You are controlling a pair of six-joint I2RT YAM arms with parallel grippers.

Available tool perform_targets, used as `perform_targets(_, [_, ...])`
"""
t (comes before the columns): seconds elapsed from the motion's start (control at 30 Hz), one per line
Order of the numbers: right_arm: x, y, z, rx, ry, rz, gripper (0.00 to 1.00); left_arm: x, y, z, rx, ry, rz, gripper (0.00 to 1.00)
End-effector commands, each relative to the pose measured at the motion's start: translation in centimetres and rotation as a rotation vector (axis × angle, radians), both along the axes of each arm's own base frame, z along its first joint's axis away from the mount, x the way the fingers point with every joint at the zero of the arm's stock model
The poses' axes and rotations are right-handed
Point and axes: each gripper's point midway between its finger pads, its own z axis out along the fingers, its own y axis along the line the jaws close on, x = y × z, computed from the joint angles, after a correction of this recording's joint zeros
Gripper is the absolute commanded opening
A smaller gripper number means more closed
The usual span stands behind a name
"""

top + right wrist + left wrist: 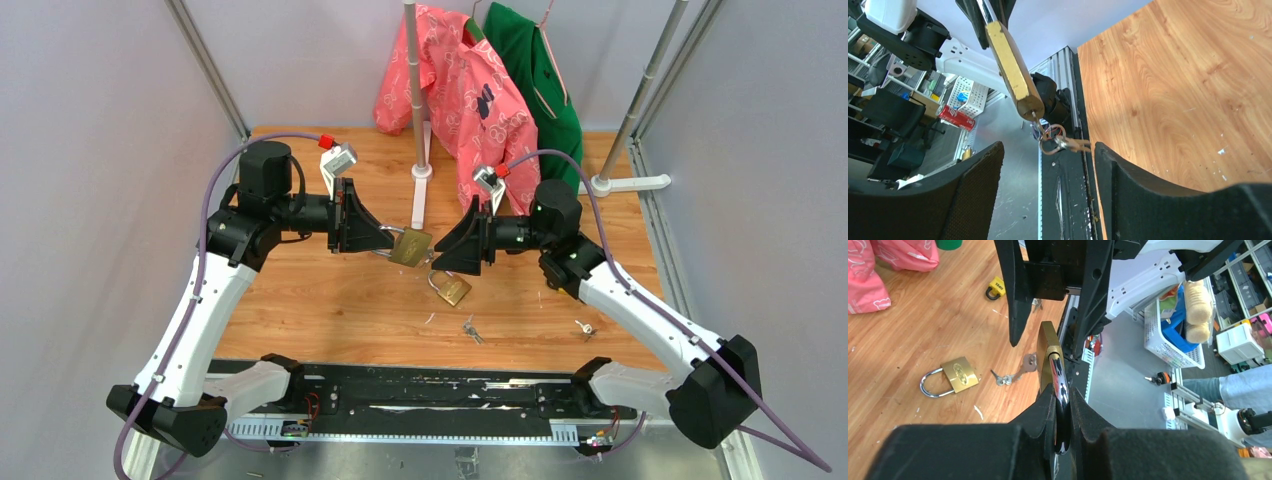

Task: Lock with the key
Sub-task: Lock the lock.

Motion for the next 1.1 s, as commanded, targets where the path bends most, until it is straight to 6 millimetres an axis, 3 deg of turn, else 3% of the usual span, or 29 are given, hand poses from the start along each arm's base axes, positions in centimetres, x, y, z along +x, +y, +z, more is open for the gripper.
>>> perform_targets(0.0, [0.4,0.9,2.1,0.066,-0.068,0.024,0.65,-1.2,0.0,2.6,-0.055,-0.086,-0.058,0.00])
perform_targets(0.13, [0.0,1.6,2.2,0.062,-0.049,0.084,0.43,-1.2,0.0,2.7,-0.055,-0.089,-0.055,0.00])
perform_targets(0.3, [0.1,1.9,2.1,0.060,-0.044,0.098,0.25,-1.1,0.0,2.6,-0.053,-0.084,-0.056,0.00])
perform_targets(0.4, [0.0,1.9,2.0,0.057,-0.042,0.110,0.03,-0.9,-0.1,2.5,-0.051,-0.082,-0.054,0.00])
perform_targets(0.43, [0.0,1.9,1.9,0.054,-0.042,0.107,0.00,-0.9,-0.1,2.4,-0.051,-0.079,-0.055,0.00])
perform_targets(0.6, [-0.3,1.5,0.5,0.021,-0.027,0.094,0.00,0.0,0.1,1.8,-0.032,-0.064,-0.032,0.00])
perform_targets(0.87, [-1.1,0.4,-6.7,-0.112,0.118,0.098,0.00,4.8,3.0,-0.9,-0.038,0.064,0.180,0.00])
perform_targets(1.0, [-0.7,0.5,-7.9,-0.133,0.150,0.075,0.00,4.8,3.5,-1.9,-0.032,0.102,0.203,0.00])
perform_targets(1.07, [0.0,0.8,-8.4,-0.147,0.185,0.048,0.00,4.5,3.7,-3.4,-0.004,0.142,0.214,0.00])
